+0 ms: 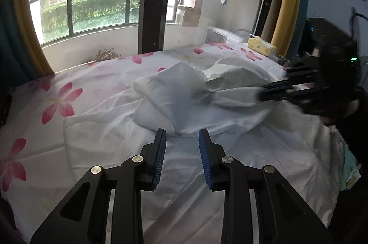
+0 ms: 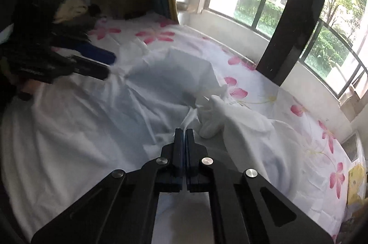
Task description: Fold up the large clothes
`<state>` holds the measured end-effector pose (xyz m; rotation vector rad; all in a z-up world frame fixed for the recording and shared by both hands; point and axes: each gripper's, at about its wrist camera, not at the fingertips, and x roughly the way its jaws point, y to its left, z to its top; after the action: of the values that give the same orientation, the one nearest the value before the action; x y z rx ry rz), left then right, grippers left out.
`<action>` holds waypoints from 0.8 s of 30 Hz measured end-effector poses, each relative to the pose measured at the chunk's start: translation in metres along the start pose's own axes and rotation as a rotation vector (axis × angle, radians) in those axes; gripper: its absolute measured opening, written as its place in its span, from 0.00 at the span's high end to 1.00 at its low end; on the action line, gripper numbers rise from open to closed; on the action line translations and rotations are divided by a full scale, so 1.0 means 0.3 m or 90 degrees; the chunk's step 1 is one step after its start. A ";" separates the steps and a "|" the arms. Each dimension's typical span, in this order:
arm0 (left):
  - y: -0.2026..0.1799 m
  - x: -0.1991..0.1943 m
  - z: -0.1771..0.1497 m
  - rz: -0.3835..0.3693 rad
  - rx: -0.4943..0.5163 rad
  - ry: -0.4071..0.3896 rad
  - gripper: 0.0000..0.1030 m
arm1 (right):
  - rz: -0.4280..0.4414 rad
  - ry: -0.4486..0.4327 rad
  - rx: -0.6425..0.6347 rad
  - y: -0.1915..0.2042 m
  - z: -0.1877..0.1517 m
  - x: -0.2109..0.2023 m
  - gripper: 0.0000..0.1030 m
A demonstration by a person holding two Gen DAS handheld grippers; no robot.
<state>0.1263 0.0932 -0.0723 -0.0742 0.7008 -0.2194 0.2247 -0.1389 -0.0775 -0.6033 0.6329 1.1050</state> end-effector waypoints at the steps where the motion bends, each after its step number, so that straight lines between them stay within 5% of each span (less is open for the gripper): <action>1: -0.003 0.004 -0.002 0.002 0.000 0.003 0.70 | 0.006 -0.008 0.009 0.010 -0.009 -0.032 0.98; 15: -0.090 0.010 -0.012 0.019 0.012 0.022 0.70 | 0.097 0.076 0.029 0.185 -0.177 -0.008 0.97; 24: -0.132 0.055 0.023 0.012 0.021 0.021 0.70 | 0.078 0.027 0.003 0.131 -0.091 -0.121 0.85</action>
<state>0.1362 0.0508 -0.0719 -0.0321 0.7299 -0.2140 0.1720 -0.1677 -0.0748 -0.5923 0.7164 1.2071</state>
